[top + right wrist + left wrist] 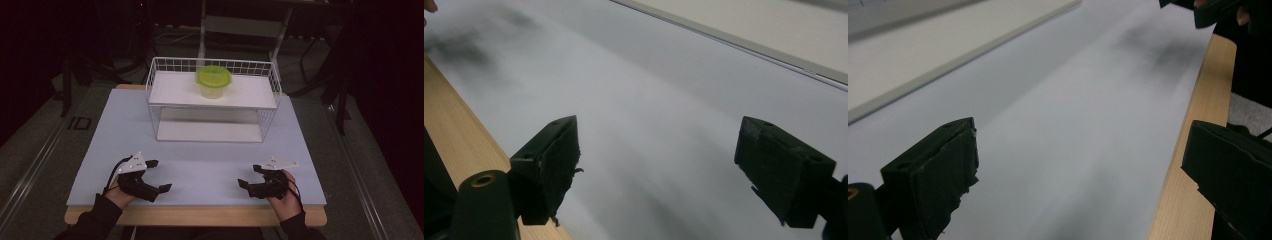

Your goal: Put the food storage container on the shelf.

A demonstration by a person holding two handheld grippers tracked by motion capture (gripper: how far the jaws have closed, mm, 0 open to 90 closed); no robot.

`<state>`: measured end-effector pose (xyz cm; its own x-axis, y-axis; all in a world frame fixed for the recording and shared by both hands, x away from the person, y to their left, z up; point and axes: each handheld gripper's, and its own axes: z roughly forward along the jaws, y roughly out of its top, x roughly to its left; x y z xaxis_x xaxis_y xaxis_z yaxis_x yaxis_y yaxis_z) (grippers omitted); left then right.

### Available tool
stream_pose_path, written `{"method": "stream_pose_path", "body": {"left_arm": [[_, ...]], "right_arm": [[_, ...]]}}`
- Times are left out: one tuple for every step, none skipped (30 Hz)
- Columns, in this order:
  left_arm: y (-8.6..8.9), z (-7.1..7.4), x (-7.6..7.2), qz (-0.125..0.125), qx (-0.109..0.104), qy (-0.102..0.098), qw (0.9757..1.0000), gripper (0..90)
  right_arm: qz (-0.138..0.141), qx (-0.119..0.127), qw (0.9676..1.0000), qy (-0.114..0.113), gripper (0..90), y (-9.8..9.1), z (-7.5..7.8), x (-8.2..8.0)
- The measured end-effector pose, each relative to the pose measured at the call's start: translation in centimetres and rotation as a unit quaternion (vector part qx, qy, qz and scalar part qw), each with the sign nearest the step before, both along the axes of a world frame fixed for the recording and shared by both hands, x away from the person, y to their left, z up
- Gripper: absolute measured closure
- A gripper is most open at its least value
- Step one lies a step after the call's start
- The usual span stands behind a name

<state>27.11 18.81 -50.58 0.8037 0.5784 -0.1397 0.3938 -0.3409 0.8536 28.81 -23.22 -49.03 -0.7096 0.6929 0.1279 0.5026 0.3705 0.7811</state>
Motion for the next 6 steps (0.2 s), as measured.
{"method": "stream_pose_path", "body": {"left_arm": [[-0.06,-0.05,0.02,0.001,0.002,0.002,1.0000,2.2],[-0.09,-0.09,0.02,0.001,0.003,0.001,1.0000,2.2],[-0.11,-0.09,0.02,0.000,0.003,0.001,1.0000,2.2],[-0.12,-0.08,0.01,-0.001,0.003,0.002,1.0000,2.2],[-0.11,-0.06,-0.02,-0.001,0.002,0.001,1.0000,2.2],[-0.10,-0.04,-0.04,-0.002,0.000,0.001,1.0000,2.2]], "right_arm": [[-0.001,0.001,1.0000,0.002,17.8,-0.02,-0.02,0.01],[-0.002,0.000,1.0000,0.002,17.8,-0.07,-0.03,0.03],[-0.003,0.001,1.0000,0.002,17.8,-0.10,-0.04,0.04],[-0.003,0.002,1.0000,0.002,17.8,-0.14,-0.04,0.06],[-0.004,0.000,1.0000,0.001,17.8,-0.16,-0.04,0.08],[-0.004,-0.001,1.0000,0.001,17.8,-0.17,-0.05,0.09]]}}
